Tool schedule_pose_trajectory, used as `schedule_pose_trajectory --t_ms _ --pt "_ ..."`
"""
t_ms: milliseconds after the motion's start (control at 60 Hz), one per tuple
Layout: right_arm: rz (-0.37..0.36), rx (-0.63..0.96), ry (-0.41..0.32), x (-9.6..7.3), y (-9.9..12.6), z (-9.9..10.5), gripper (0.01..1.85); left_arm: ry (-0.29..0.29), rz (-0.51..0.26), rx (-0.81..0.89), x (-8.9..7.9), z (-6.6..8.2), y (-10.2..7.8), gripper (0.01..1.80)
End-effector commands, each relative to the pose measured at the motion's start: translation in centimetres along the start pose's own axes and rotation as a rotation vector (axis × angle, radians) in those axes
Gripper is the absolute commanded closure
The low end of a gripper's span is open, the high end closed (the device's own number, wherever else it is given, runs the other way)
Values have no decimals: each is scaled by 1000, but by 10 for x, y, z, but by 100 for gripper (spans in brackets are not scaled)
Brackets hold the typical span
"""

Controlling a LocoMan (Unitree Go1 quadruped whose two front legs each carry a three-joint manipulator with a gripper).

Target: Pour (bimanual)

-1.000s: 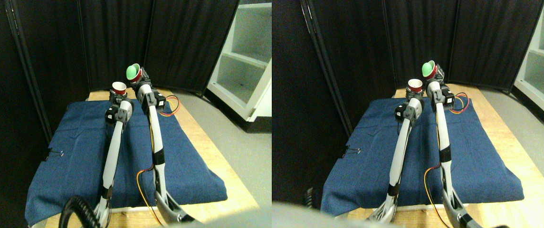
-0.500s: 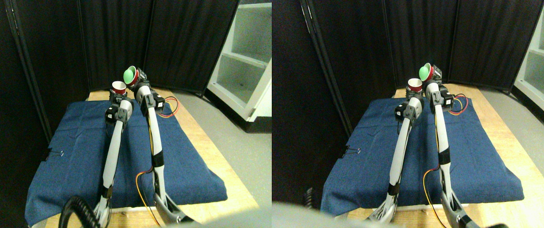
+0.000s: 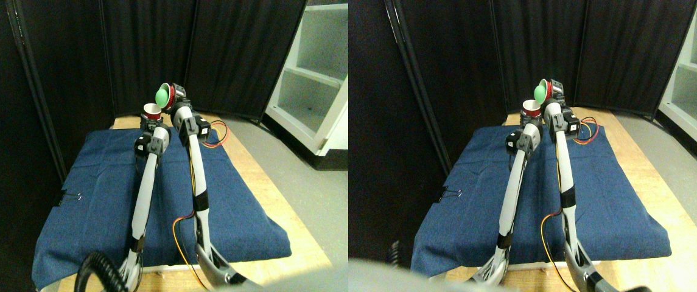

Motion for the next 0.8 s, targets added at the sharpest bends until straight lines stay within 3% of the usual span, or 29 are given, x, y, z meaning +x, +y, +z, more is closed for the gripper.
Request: schedule_pose_trajectory --t_ms 17,250,450,600,800 --pt "55 27 -47 6 5 8 153 8 -34 -25 3 -1 -4 148" --pt "41 41 -49 10 4 11 153 0 -26 -24 8 -2 1 148" --pt "75 -1 -67 20 1 11 153 1 -21 -30 13 -3 1 148" --pt "50 -17 -53 23 0 8 153 -4 -18 -29 18 -2 1 148" --pt "112 -85 -50 28 -2 6 153 -4 -21 -32 23 -3 -1 148"
